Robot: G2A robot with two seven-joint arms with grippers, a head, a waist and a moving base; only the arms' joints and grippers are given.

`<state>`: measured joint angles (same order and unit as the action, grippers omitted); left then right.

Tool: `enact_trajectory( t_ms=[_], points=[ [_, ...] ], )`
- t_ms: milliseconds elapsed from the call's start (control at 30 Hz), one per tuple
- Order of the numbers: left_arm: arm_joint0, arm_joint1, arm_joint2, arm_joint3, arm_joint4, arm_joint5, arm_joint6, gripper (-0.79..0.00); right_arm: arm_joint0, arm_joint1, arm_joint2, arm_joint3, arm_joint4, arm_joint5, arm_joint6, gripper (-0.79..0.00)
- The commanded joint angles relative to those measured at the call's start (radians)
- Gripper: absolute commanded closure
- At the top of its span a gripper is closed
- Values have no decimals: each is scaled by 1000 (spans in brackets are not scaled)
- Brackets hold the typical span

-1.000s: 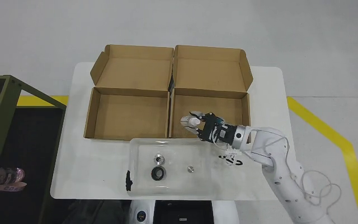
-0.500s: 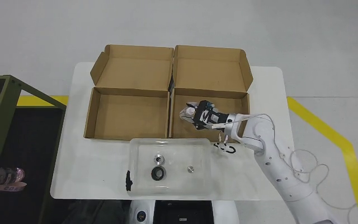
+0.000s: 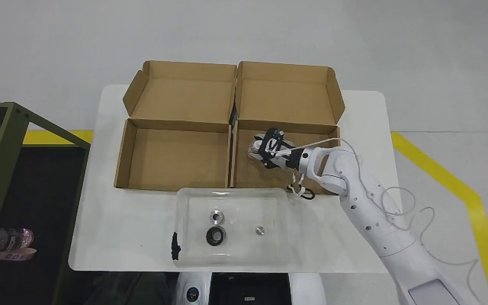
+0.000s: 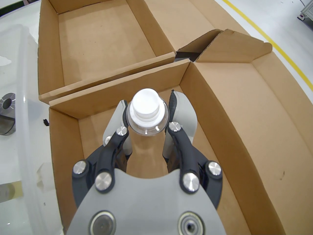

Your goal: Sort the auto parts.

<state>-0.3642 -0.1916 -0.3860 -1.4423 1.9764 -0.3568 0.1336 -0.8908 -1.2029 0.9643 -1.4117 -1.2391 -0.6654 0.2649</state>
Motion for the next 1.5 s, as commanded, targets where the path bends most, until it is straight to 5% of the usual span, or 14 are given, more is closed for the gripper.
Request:
enact_trajectory(
  t_ms=[0,233,300,767,900,1467],
  points=[
    [0,0,0,0,0,0,0,-785,12,-4,-9,22,0,5,-4,-108],
    [0,0,0,0,0,0,0,-785,38,-14,-29,47,-6,21,-5,-511],
    [0,0,0,0,0,0,0,-785,39,-14,-24,35,-11,24,-3,-570],
    [0,0,0,0,0,0,0,-785,-132,35,132,-351,11,-14,115,-671],
    [0,0,0,0,0,0,0,-785,-194,48,157,-488,33,-34,203,-779],
    [0,0,0,0,0,0,0,-785,-375,79,101,-725,37,-124,423,-785]
  ],
)
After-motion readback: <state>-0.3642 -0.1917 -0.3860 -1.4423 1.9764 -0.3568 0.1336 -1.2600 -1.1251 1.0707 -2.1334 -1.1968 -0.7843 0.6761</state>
